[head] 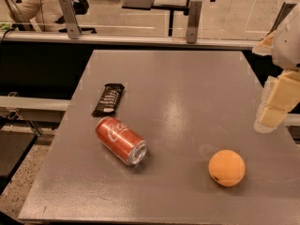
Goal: Place coke can upright
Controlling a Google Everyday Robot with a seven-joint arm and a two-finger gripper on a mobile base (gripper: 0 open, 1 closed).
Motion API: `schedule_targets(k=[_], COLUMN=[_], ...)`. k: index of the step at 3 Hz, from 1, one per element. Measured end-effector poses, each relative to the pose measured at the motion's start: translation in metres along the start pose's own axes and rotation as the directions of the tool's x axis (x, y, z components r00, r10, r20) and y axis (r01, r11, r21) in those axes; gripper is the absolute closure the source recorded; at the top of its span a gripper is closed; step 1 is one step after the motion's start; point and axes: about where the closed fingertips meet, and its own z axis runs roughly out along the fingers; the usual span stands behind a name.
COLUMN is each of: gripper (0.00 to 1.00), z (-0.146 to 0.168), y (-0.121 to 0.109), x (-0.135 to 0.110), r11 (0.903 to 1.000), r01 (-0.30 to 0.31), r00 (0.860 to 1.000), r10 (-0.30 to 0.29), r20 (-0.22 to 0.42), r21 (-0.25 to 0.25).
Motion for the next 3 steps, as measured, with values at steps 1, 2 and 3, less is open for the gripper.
schedule_targets(k=[1, 2, 3], gripper=[0.00, 0.00, 0.00], z=[0.000, 0.003, 0.019], y=[0.000, -0.002, 0.000], x=[0.000, -0.026, -0.087], r11=[1.0000, 0.9997, 0.9963], r01=[0.000, 0.017, 0.043], r00=[1.000, 0.999, 0.997], r10=[0.000, -0.016, -0.038], r20=[0.000, 0.036, 0.072], r21=[0.000, -0.019, -0.074])
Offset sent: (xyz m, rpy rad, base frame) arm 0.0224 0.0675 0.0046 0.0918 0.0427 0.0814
